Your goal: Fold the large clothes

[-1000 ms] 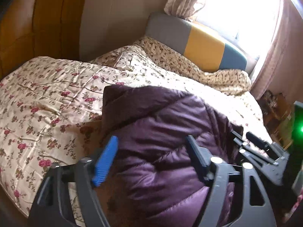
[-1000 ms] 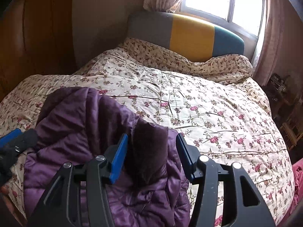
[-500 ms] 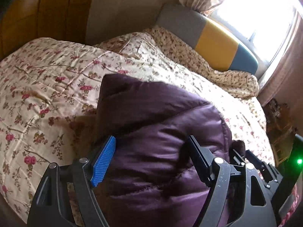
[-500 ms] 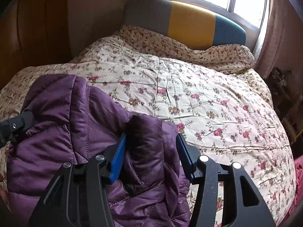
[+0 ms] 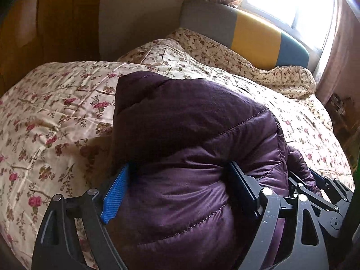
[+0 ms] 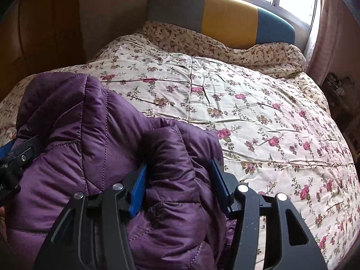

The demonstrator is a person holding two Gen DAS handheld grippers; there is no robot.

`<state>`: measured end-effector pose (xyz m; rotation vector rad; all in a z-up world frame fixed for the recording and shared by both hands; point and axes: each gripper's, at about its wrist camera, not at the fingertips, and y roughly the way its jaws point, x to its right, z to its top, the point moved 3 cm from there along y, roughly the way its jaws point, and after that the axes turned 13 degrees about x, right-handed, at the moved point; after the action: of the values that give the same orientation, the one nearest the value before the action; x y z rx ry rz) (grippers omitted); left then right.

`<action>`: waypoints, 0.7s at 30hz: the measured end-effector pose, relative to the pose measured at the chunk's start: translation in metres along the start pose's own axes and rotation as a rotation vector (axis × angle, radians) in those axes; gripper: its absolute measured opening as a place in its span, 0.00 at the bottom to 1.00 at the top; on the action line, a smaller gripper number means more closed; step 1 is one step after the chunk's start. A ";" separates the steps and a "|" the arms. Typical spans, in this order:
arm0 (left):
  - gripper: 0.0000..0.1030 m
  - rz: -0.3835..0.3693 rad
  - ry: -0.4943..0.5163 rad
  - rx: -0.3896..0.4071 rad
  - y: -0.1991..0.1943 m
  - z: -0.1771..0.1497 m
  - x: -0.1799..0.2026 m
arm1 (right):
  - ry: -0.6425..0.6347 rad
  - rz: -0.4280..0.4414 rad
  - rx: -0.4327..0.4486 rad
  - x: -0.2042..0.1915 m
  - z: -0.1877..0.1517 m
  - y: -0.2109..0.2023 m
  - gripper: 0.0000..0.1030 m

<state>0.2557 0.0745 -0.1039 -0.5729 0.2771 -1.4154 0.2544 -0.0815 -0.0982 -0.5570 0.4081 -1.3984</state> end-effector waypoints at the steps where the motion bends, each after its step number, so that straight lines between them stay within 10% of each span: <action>1: 0.83 -0.003 0.006 0.001 0.002 -0.002 0.000 | -0.002 -0.002 0.001 -0.001 -0.001 0.001 0.50; 21: 0.82 -0.002 -0.010 0.041 -0.033 0.005 -0.007 | -0.008 -0.031 0.048 0.004 0.012 -0.026 0.69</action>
<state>0.2293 0.0806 -0.0837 -0.5463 0.2389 -1.4172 0.2409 -0.0856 -0.0725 -0.5319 0.3597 -1.4312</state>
